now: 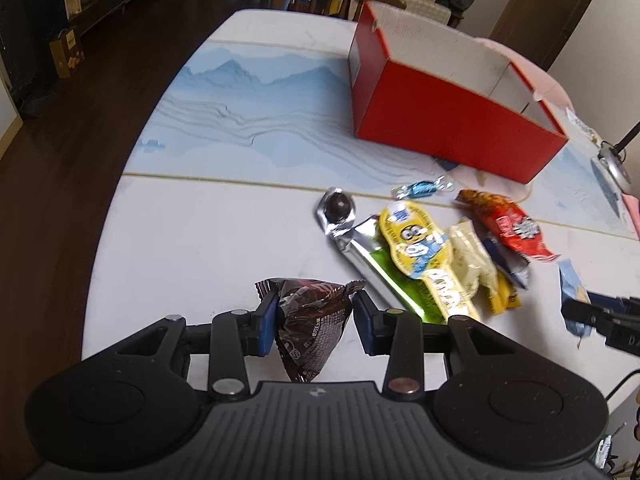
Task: Organize snacks
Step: 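Carry the blue packet and dark wrapper with both grippers into the red box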
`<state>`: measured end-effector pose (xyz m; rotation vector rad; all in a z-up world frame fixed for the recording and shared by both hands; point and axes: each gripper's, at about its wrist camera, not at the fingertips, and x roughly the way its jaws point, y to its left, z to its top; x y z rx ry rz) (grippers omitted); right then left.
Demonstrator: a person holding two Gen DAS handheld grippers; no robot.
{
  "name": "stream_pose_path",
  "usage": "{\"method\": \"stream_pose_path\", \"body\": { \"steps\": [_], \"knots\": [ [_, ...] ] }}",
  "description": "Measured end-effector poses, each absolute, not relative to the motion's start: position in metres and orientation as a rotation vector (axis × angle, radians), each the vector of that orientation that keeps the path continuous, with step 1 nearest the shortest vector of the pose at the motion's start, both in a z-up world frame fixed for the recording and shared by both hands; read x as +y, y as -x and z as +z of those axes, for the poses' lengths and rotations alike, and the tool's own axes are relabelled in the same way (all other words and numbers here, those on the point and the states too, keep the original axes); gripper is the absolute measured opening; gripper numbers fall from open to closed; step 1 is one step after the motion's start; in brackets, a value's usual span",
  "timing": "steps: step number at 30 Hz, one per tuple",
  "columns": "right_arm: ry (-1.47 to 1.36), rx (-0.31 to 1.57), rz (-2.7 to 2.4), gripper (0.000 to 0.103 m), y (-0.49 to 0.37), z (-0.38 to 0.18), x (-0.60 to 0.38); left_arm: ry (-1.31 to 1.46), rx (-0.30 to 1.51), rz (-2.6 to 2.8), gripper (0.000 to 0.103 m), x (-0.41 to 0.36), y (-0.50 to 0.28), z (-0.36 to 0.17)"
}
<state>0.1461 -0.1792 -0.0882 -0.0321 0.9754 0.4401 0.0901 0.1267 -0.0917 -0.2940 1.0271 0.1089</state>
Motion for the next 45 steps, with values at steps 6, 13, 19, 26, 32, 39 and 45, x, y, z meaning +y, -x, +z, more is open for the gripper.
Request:
{"method": "stream_pose_path", "body": {
  "steps": [6,13,19,26,32,39,45],
  "knots": [
    [0.015,0.897,0.464,0.047,-0.152,-0.060,-0.169,0.289,0.977,0.107,0.039,0.127,-0.085,-0.064],
    [0.009,0.823,0.504,0.047,-0.164,-0.035,-0.156,0.281,0.923,0.122,0.039,0.130,-0.086,-0.040],
    [0.027,0.783,0.537,0.047,-0.183,-0.018,-0.144,0.284,0.889,0.150,0.039,0.133,-0.095,-0.020],
    [0.034,0.741,0.567,0.047,-0.215,-0.003,-0.136,0.261,0.841,0.176,0.039,0.133,-0.120,0.008],
    [0.054,0.716,0.583,0.047,-0.250,0.004,-0.133,0.239,0.832,0.198,0.039,0.131,-0.153,0.019],
    [0.067,0.698,0.590,0.047,-0.293,0.005,-0.139,0.204,0.853,0.187,0.039,0.121,-0.208,0.020],
    [0.069,0.741,0.574,0.047,-0.334,-0.011,-0.147,0.180,0.916,0.162,0.039,0.101,-0.264,0.005]
  ]
}}
